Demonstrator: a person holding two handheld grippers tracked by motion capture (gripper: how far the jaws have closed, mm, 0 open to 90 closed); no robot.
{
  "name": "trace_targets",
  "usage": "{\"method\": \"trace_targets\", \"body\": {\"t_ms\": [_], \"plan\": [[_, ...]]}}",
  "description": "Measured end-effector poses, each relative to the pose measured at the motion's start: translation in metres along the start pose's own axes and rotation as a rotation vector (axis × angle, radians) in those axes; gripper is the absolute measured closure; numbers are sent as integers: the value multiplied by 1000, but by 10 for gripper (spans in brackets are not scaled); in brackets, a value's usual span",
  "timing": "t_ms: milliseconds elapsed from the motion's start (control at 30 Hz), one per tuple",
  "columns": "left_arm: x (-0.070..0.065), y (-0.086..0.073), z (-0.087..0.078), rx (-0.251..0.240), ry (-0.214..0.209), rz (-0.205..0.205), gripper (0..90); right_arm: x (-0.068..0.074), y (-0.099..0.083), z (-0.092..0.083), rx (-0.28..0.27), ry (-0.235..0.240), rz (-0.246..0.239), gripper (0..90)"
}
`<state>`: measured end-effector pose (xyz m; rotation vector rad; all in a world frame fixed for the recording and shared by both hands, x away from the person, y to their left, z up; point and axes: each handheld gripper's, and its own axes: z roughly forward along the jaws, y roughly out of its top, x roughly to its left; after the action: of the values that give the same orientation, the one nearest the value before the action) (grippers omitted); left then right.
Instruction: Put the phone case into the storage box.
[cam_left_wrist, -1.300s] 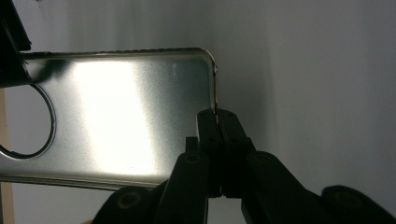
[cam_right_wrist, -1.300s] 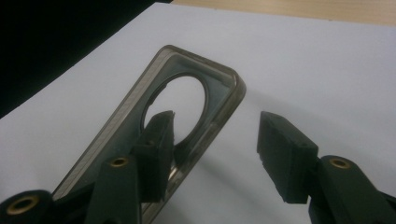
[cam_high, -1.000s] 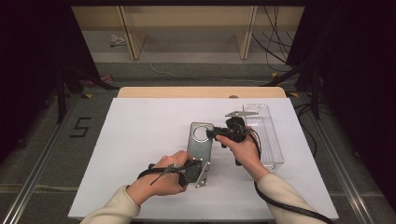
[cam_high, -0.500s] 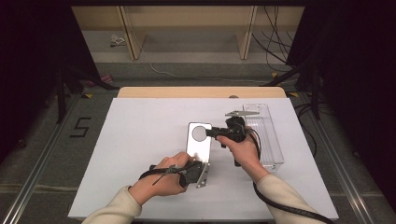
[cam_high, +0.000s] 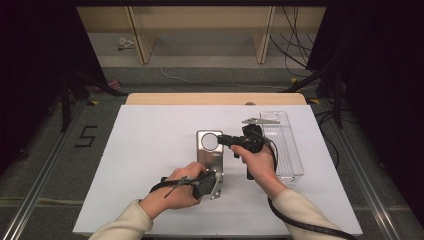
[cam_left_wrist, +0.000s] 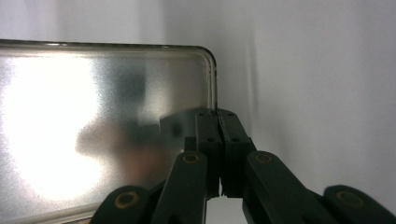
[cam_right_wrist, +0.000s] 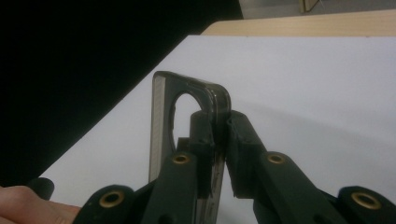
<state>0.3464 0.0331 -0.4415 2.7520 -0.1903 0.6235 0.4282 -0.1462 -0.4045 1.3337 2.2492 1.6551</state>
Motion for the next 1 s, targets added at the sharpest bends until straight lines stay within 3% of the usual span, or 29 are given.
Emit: {"method": "trace_targets", "body": {"t_ms": [67,100,233,367,433,533,567,600,633,667,733,767,1000], "plan": [[1,-1,-1,-15,1,-16,864,2,1,-2,-13,-1,-1,822],[1,-2,0,-41,-2,-45,857,2,1,-2,-19,-3,-4,823],[3,-6,-3,-72,-4,-73,807,2,3,-6,-41,-15,-9,822],[7,-14,-11,-134,-19,-149,718,2,6,-11,-67,-31,-20,822],[9,-20,-16,-179,-11,-212,694,1,7,-12,-71,-34,-21,822],[10,-26,-21,-235,-12,-280,584,-2,10,-17,-95,-43,-14,821],[8,-28,-26,-286,-11,-319,558,-3,10,-18,-98,-45,-18,821],[8,-28,-26,-286,-11,-319,527,-3,11,-18,-102,-49,-25,821],[6,-30,-29,-315,-7,-344,527,-3,11,-18,-102,-49,-25,821],[5,-31,-31,-336,-5,-359,459,-3,12,-20,-108,-51,-21,821],[3,-35,-35,-352,12,-394,414,-3,12,-20,-110,-53,-24,821],[3,-36,-36,-354,20,-402,346,-3,12,-20,-112,-56,-32,821],[-2,-53,-45,-397,75,-524,190,-1,12,-19,-115,-62,-46,821]]}}
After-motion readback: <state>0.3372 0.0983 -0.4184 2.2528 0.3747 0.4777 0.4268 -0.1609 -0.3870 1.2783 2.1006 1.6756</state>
